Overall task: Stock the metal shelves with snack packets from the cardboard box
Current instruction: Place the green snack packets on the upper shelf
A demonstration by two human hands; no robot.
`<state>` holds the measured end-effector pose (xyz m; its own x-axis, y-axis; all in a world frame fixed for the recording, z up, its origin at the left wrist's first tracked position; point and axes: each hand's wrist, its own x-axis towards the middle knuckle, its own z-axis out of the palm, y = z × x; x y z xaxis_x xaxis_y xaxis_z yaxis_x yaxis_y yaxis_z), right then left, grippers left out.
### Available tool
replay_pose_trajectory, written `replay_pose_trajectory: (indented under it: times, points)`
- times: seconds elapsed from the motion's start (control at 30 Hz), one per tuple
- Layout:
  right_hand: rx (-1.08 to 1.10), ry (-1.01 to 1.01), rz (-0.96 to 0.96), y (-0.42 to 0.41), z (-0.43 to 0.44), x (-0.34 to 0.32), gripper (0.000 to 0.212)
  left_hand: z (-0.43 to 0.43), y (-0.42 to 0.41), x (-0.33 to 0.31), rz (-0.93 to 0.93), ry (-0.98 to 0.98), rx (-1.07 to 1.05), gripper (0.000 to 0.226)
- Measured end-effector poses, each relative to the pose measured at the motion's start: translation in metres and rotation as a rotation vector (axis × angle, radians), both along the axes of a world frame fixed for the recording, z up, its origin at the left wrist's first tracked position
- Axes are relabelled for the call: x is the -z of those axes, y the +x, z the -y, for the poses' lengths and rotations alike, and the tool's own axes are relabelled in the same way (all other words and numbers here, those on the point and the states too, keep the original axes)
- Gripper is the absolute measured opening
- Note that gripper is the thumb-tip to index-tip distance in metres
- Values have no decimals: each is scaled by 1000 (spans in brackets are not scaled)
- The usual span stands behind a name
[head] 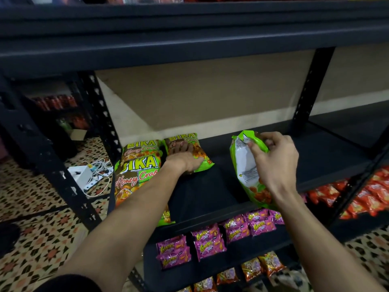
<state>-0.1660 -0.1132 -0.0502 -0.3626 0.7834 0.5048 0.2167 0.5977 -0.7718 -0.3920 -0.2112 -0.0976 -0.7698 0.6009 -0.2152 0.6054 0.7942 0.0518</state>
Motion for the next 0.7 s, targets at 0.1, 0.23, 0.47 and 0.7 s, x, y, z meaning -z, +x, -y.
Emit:
replay_pose_trajectory:
  times: [0.1, 0.23, 0.47, 0.7]
  points:
    - [-8, 60, -2, -3, 4, -8, 31, -4, -4, -2, -5, 21, 6, 79]
    - [48, 285, 77, -17, 12, -20, 30, -2, -6, -6, 29, 73, 40, 80]
    - [48, 531, 466, -58, 27, 25, 35, 43, 23, -37, -42, 510, 93, 66]
    - [-282, 244, 467, -53, 39, 42, 54, 77, 75, -29, -27, 876, 66, 34]
